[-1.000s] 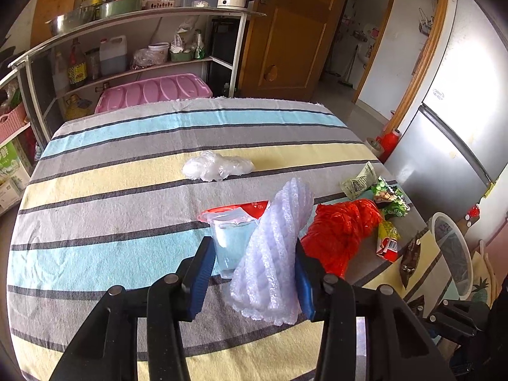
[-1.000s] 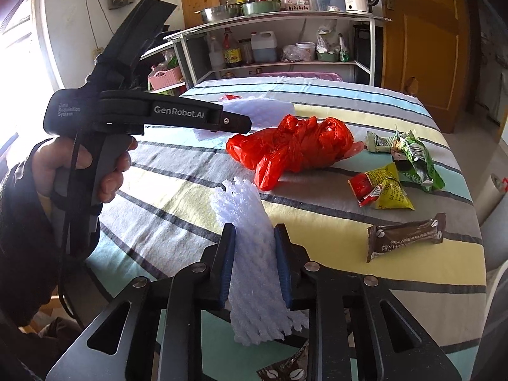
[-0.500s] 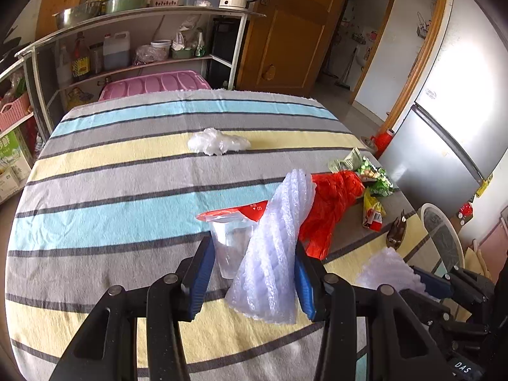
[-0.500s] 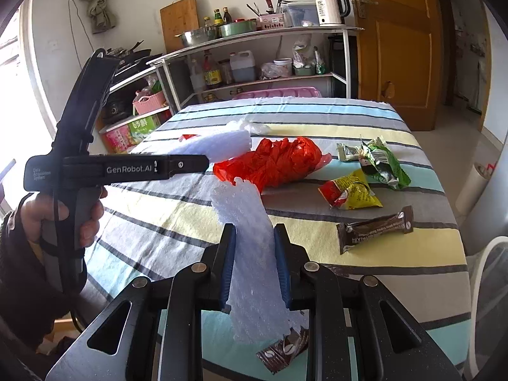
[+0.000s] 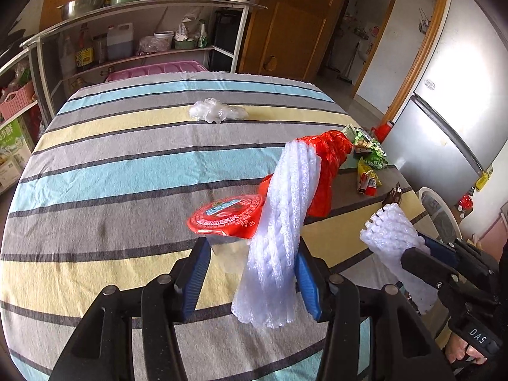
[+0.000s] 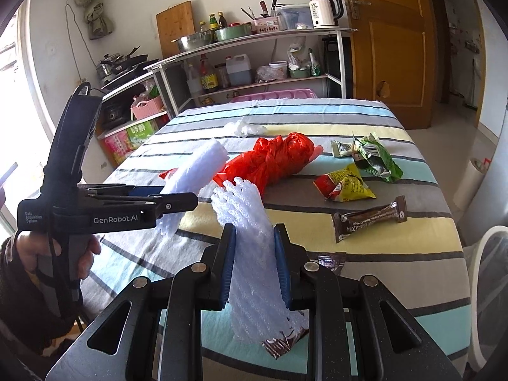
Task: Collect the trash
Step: 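Grasp the other white foam net with the right gripper while the left gripper holds its net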
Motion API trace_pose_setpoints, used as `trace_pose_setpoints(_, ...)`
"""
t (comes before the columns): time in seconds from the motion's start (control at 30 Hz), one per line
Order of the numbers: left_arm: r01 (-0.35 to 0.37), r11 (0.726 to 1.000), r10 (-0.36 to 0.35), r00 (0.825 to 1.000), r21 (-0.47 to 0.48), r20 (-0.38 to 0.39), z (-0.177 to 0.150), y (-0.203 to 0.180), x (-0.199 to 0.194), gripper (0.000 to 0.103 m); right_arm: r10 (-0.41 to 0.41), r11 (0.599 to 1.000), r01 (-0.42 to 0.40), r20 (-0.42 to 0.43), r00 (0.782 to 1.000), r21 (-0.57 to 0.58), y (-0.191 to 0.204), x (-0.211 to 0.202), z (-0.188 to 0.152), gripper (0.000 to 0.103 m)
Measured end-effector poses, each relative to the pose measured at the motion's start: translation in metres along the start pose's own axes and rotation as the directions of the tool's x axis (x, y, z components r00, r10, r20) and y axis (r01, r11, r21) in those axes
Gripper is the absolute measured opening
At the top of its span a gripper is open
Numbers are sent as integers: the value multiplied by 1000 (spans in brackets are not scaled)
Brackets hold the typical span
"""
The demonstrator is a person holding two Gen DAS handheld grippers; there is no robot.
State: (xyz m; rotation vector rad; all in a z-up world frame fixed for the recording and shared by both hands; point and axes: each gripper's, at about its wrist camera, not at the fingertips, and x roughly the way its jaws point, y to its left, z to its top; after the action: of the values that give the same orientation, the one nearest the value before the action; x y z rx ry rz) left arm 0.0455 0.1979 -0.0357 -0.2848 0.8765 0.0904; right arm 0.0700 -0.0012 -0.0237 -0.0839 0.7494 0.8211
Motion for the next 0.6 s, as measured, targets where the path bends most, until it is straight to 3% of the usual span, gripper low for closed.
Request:
trace_pose_setpoints(0.1, -64, 998, 64, 998, -10, 8, -5, 1, -6, 56, 1, 1000, -1, 3, 1000, 0, 0, -1, -1, 25)
trace_pose_setpoints(0.33, -105, 994, 102, 991, 40, 83, -13, -9, -28, 55, 8, 1000, -8, 5, 1000, 8, -1, -2, -4, 25)
trace_pose_setpoints(0.47, -94, 990, 86, 993, 101, 81, -13, -21, -25, 55, 11, 1000, -11, 7, 1000, 15, -3, -3, -6, 25)
trace_pose_setpoints(0.6, -125, 981, 119, 992, 146, 52, -8, -25, -7, 55, 10, 1000, -11, 7, 1000, 26, -5, -4, -7, 25)
